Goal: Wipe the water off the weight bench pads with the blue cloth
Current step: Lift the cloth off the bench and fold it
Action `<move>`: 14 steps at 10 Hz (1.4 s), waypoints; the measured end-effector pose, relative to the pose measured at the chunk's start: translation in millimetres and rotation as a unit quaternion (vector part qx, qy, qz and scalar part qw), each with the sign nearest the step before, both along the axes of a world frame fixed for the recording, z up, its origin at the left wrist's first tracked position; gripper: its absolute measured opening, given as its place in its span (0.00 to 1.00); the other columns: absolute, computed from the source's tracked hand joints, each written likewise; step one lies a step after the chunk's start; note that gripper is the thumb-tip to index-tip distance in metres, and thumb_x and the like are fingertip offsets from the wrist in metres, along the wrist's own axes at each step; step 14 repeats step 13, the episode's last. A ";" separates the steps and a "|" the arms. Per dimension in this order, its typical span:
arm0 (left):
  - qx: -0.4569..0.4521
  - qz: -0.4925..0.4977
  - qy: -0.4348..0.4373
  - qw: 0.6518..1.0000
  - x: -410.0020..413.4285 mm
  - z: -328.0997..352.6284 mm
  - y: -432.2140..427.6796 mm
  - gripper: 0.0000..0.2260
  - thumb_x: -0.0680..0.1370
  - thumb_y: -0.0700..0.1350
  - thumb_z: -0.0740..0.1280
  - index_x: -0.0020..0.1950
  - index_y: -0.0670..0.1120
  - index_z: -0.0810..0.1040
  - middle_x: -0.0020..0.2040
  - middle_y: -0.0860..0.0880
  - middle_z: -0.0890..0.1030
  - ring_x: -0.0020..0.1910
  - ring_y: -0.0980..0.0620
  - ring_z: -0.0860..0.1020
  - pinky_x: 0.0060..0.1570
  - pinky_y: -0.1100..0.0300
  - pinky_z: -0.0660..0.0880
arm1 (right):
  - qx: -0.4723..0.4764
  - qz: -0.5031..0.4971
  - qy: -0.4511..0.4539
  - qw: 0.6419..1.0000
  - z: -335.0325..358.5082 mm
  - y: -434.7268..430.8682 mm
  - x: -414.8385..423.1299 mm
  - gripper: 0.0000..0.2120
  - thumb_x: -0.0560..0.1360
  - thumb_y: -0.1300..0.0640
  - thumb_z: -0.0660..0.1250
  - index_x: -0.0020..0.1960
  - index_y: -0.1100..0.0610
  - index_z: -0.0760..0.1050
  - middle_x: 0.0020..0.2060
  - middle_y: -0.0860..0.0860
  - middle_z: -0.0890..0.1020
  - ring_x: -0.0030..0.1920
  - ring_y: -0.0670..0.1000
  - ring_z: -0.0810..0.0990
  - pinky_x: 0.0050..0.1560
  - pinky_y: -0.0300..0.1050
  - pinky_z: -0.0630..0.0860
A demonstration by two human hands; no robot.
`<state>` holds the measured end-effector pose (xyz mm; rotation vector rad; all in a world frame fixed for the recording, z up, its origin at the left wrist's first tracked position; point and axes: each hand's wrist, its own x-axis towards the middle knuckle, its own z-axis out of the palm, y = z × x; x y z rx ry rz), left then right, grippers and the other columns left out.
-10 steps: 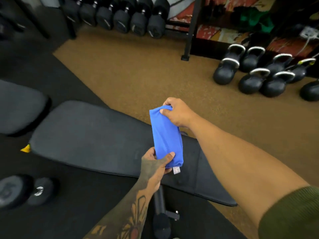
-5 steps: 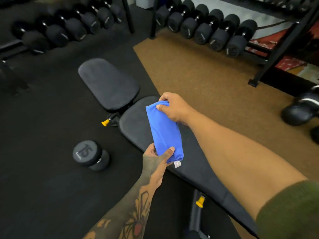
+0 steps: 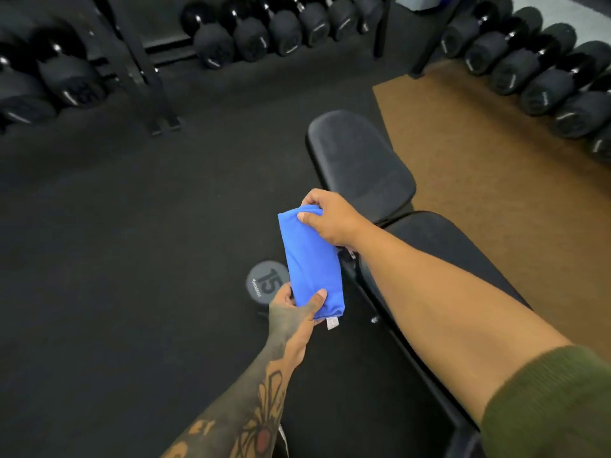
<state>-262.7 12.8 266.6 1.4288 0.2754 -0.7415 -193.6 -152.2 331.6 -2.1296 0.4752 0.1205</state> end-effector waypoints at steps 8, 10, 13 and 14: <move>0.074 0.139 0.075 0.985 81.8 -271.5 13.8 0.07 0.76 0.33 0.68 0.50 0.44 0.76 0.52 0.41 0.82 0.50 0.41 0.83 0.41 0.53 0.82 | 0.001 0.083 0.088 0.993 -318.9 50.7 123.6 0.05 0.79 0.60 0.62 0.51 0.56 0.77 0.47 0.52 0.79 0.44 0.51 0.77 0.40 0.41 0.71; 0.165 0.119 0.075 0.976 87.7 -293.9 16.3 0.08 0.74 0.38 0.71 0.49 0.45 0.75 0.48 0.44 0.82 0.48 0.42 0.82 0.45 0.46 0.82 | -0.031 0.091 0.093 0.991 -335.1 57.1 132.4 0.07 0.79 0.61 0.62 0.52 0.57 0.78 0.47 0.53 0.80 0.45 0.51 0.77 0.42 0.42 0.72; 0.273 0.047 0.119 0.953 89.5 -292.1 10.3 0.15 0.73 0.46 0.73 0.52 0.42 0.72 0.53 0.40 0.79 0.41 0.38 0.84 0.39 0.46 0.83 | -0.136 0.120 0.110 0.977 -343.9 55.0 131.5 0.10 0.77 0.62 0.63 0.58 0.57 0.75 0.56 0.56 0.76 0.54 0.58 0.77 0.55 0.56 0.77; 0.273 0.047 0.119 0.953 89.5 -292.1 10.3 0.15 0.73 0.46 0.73 0.52 0.42 0.72 0.53 0.40 0.79 0.41 0.38 0.84 0.39 0.46 0.83 | -0.136 0.120 0.110 0.977 -343.9 55.0 131.5 0.10 0.77 0.62 0.63 0.58 0.57 0.75 0.56 0.56 0.76 0.54 0.58 0.77 0.55 0.56 0.77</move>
